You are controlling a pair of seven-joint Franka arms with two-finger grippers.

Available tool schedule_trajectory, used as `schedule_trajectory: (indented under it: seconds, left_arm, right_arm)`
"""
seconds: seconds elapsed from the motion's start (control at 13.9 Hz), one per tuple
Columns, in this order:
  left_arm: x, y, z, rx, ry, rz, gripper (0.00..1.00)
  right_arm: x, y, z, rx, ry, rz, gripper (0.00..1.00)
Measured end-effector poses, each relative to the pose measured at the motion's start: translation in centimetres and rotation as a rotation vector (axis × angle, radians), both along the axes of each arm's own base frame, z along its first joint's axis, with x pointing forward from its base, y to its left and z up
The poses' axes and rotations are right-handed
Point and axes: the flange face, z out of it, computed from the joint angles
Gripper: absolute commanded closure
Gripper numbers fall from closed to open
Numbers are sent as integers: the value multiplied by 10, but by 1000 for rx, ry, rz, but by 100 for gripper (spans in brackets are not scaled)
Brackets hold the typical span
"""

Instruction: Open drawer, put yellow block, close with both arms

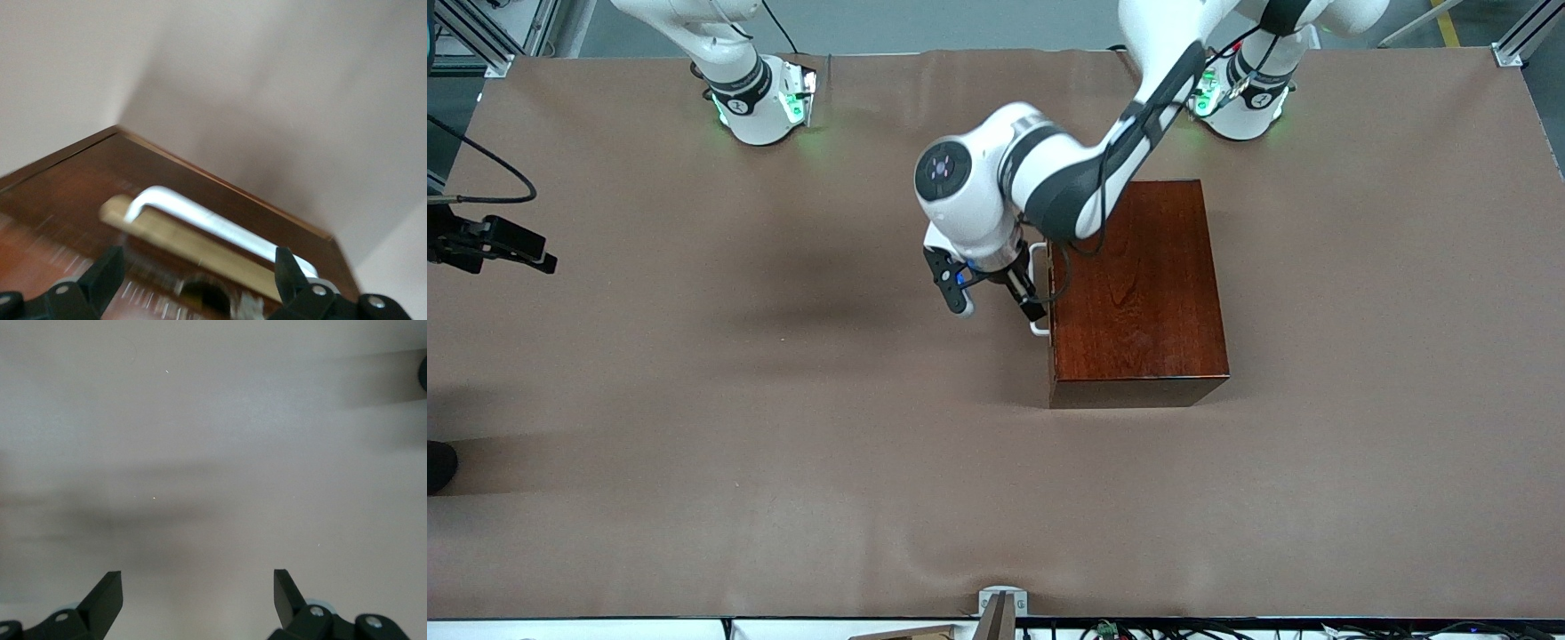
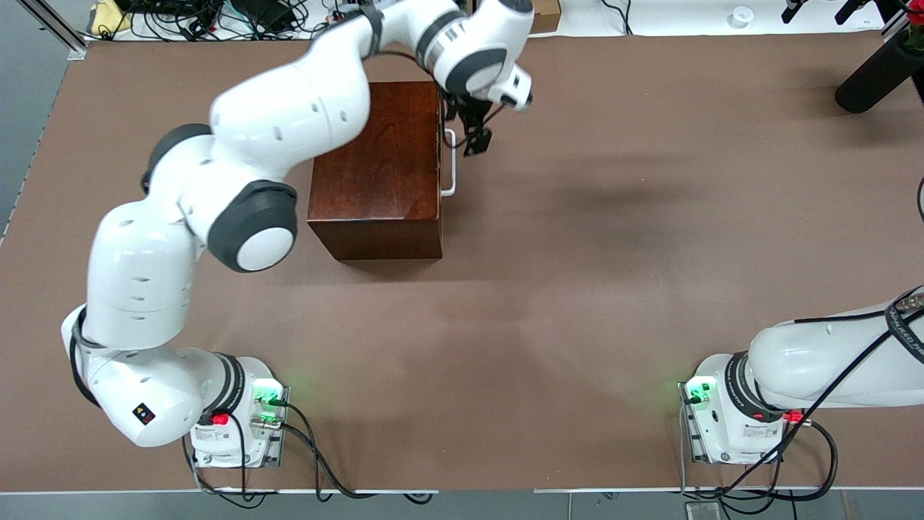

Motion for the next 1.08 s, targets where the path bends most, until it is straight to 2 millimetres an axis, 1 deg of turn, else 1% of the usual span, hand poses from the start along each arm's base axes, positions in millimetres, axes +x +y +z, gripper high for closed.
schedule_trajectory:
  seconds: [0.07,0.14,0.22,0.29,0.43,0.5,0.57,0.65,0.72,0.79,0.93,1.0,1.08]
  left_arm:
    - [0,8,36,-31,-50,115,0]
    - [-1,20,68,-46,-86,235,0]
    - [-1,37,94,-45,-110,352,0]
    - [1,55,116,-39,-125,448,0]
    - [12,100,153,-27,-143,584,0]
    - [23,128,170,-31,-153,642,0]
    - [36,161,187,-43,-162,699,0]
    - [51,195,200,-64,-158,761,0]
    - [65,232,210,-94,-137,831,0]
    - [80,271,214,-124,-109,903,0]
    - [106,350,213,-161,-61,1025,0]
    - [113,379,211,-166,-49,1049,0]
    - [118,400,208,-168,-39,1051,0]
  right_arm:
    - [0,0,0,0,0,0,0]
    - [0,0,0,0,0,0,0]
    - [0,0,0,0,0,0,0]
    - [0,0,0,0,0,0,0]
    - [0,0,0,0,0,0,0]
    - [0,0,0,0,0,1,0]
    - [0,1,0,0,0,1,0]
    - [0,1,0,0,-1,1,0]
    - [0,1,0,0,-1,2,0]
    - [0,1,0,0,-1,2,0]
    - [0,1,0,0,-1,3,0]
    - [0,1,0,0,-1,3,0]
    - [0,2,0,0,-1,3,0]
